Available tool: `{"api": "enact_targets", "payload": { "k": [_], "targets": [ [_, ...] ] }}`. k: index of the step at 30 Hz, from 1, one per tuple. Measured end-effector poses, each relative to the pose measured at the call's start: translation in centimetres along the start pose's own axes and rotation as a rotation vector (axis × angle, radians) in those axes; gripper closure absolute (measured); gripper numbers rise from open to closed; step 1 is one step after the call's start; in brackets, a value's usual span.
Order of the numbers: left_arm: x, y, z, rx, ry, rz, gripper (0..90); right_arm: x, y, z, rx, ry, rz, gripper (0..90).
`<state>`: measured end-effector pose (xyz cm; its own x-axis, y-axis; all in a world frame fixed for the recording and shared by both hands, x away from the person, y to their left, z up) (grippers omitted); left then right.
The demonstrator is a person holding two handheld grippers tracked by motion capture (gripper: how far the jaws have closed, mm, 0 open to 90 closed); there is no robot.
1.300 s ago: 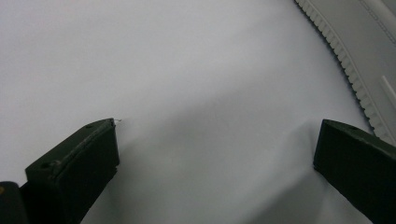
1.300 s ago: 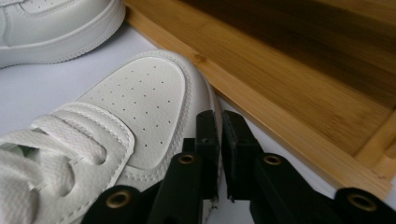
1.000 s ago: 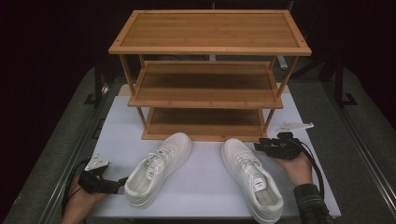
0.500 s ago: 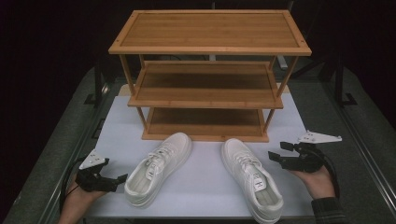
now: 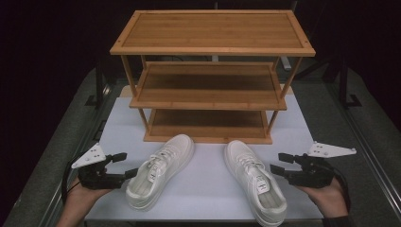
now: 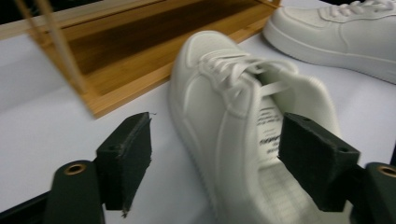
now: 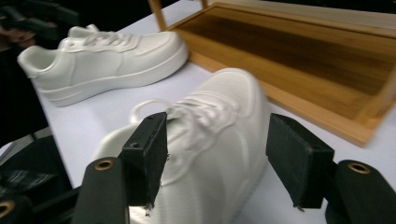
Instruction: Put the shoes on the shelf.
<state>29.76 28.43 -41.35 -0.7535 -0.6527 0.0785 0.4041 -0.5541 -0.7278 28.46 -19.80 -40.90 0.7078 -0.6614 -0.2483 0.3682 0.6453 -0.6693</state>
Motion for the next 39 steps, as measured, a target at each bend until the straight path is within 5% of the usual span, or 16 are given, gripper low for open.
{"api": "enact_targets", "payload": {
  "k": [9, 14, 17, 24, 27, 39],
  "targets": [
    [0.5, 2.4, 1.2, -0.039, 0.042, -0.044, 39.0, -1.7, 1.8, -0.6, -0.055, -0.035, 0.035, 39.8],
    [0.4, 3.4, 1.3, -0.061, 0.058, -0.042, 52.1, -1.7, 2.6, -1.3, -0.100, -0.040, 0.025, 52.1],
    [0.6, 3.7, 1.5, -0.057, 0.075, -0.071, 61.7, -1.7, 2.6, -1.3, -0.099, -0.045, 0.024, 56.5],
    [0.7, 3.5, 1.6, -0.077, 0.064, -0.044, 79.6, -1.9, 2.1, -1.2, -0.086, -0.064, 0.021, 75.5],
    [0.8, 3.4, 1.6, -0.079, 0.049, -0.043, 82.2, -1.9, 1.9, -1.2, -0.082, -0.072, -0.007, 82.9],
    [1.2, 2.7, 2.3, -0.049, 0.041, -0.045, 84.5, -0.8, 1.2, -0.6, -0.032, -0.031, 0.045, 84.4]
  ]
}}
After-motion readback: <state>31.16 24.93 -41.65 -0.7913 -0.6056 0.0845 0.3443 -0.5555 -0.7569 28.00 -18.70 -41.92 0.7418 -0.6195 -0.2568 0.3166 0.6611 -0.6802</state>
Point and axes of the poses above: each handheld gripper's, and its own axes: y roughly forward along the jaws, z roughly out of its top, x roughly to its right, the point moved 7 cm from there along y, roughly forward along the jaws, and after that the axes turned 15 degrees about -x, right-handed, at the moved point
